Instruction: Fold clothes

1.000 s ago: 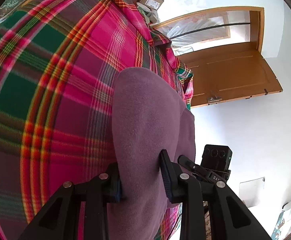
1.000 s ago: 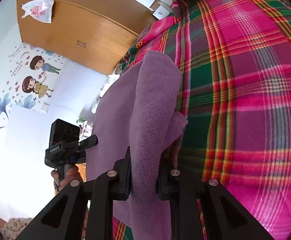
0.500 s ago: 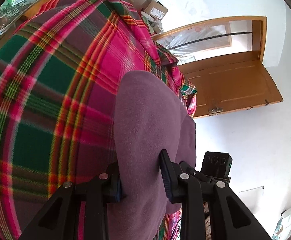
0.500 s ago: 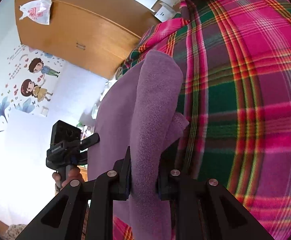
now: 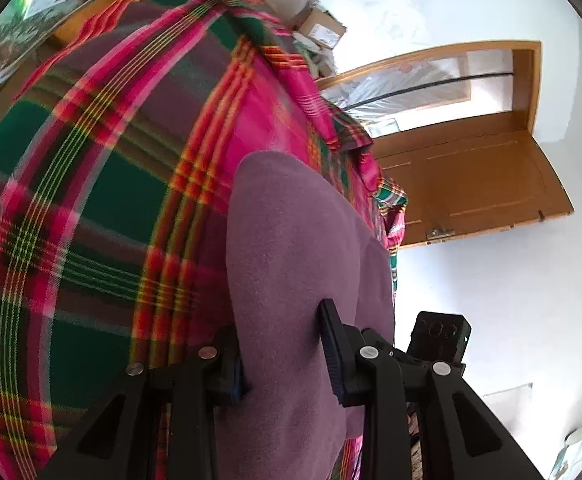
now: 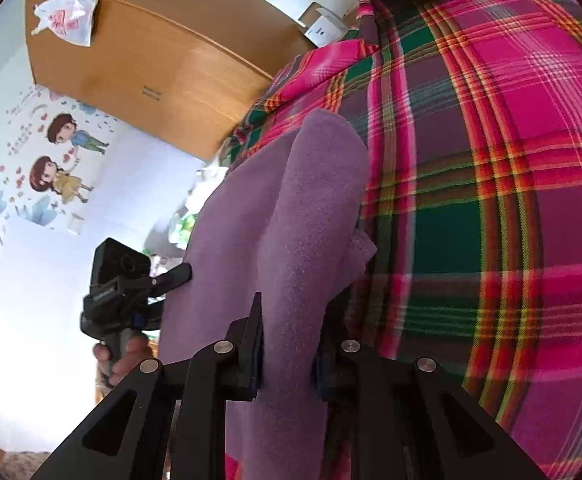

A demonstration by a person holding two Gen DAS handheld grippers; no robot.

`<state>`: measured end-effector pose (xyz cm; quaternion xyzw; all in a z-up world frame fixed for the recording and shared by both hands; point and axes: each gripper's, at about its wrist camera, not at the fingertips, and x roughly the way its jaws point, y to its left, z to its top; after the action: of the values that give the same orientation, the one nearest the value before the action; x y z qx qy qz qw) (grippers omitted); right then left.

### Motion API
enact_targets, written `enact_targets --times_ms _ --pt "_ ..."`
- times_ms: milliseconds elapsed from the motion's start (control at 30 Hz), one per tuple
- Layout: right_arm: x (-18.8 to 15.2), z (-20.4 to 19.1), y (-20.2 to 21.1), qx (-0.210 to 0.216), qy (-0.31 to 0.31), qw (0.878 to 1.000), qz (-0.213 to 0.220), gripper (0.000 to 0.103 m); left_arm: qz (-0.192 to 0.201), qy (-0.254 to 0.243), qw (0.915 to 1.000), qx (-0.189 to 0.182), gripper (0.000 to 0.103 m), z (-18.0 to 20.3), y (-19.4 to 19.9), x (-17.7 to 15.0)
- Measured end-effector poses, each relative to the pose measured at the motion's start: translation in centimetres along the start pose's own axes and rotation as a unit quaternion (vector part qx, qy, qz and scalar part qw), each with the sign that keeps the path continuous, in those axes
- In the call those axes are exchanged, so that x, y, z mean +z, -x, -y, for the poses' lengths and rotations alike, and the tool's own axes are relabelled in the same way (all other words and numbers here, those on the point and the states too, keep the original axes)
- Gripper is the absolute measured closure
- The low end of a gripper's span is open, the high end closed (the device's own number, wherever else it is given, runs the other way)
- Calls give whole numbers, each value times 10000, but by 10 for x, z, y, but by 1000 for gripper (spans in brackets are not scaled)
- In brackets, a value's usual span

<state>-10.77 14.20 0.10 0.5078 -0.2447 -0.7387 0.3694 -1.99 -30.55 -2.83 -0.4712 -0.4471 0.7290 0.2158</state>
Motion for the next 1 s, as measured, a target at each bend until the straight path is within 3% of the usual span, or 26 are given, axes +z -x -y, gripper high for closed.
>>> enact_targets --times_ms 500,767,1000 --pt "0 3 -8 -106 -14 9999 62 76 95 167 9998 31 66 -21 27 -13" --pt "-6 -15 -1 -673 432 9966 220 70 209 169 9992 286 66 -24 44 -24" --pt "-14 -14 9 -780 376 9958 310 70 313 205 9982 477 66 -26 55 -38"
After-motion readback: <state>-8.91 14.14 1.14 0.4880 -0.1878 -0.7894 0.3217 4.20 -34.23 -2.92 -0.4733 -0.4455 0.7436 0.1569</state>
